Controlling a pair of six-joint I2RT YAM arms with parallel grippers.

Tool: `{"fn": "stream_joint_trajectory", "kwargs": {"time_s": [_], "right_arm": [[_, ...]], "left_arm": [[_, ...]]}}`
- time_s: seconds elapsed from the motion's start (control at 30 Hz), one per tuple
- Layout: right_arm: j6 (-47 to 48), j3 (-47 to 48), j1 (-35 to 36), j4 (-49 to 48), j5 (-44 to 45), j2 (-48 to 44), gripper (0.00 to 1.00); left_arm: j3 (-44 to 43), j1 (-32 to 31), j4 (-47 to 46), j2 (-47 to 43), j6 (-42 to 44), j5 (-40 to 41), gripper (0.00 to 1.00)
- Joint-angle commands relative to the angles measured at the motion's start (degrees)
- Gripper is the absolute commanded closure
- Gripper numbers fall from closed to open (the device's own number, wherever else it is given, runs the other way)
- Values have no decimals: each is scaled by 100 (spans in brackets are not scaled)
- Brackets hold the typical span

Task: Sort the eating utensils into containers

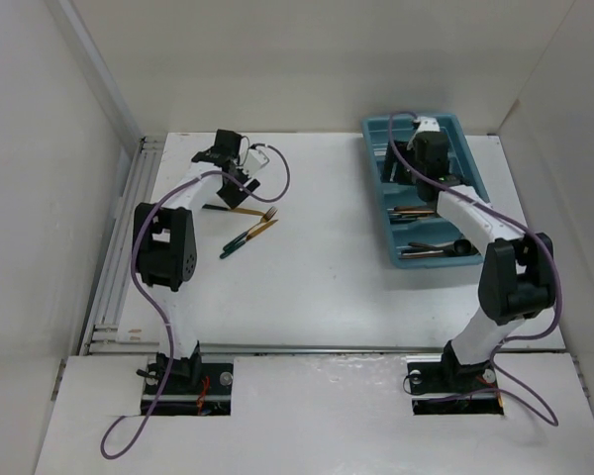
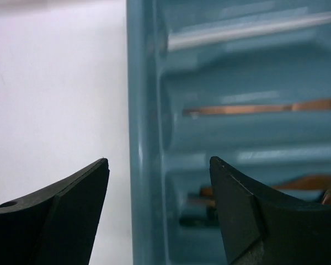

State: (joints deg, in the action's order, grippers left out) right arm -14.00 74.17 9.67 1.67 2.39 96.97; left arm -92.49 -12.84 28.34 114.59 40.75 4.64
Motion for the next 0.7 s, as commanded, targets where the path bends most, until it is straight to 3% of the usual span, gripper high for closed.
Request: {"fn": "stream_joint_trajectory", "kwargs": {"time_s": [0.0, 0.13, 0.23, 0.3, 0.5, 0.67], "right_arm": [[871, -122, 473, 1369, 252, -222, 21], [925, -61, 966, 2135, 552, -108, 19], [602, -429, 1150, 2136, 622, -108, 19], [408, -770, 1151, 1996, 675, -108, 25], [169, -1168, 1344, 1547, 929, -240, 57], [169, -783, 1537, 1547, 1044, -30, 72]], "left_arm": [[-208, 106, 14, -173, 21, 1, 28], [-261, 106, 66, -173, -85, 1, 28], [-104, 106, 67, -112, 2, 88, 28], [11, 106, -56, -112, 125, 273, 28], [196, 282, -487, 230, 591, 704, 28], [38, 335, -453, 442, 1152, 635, 30]]}}
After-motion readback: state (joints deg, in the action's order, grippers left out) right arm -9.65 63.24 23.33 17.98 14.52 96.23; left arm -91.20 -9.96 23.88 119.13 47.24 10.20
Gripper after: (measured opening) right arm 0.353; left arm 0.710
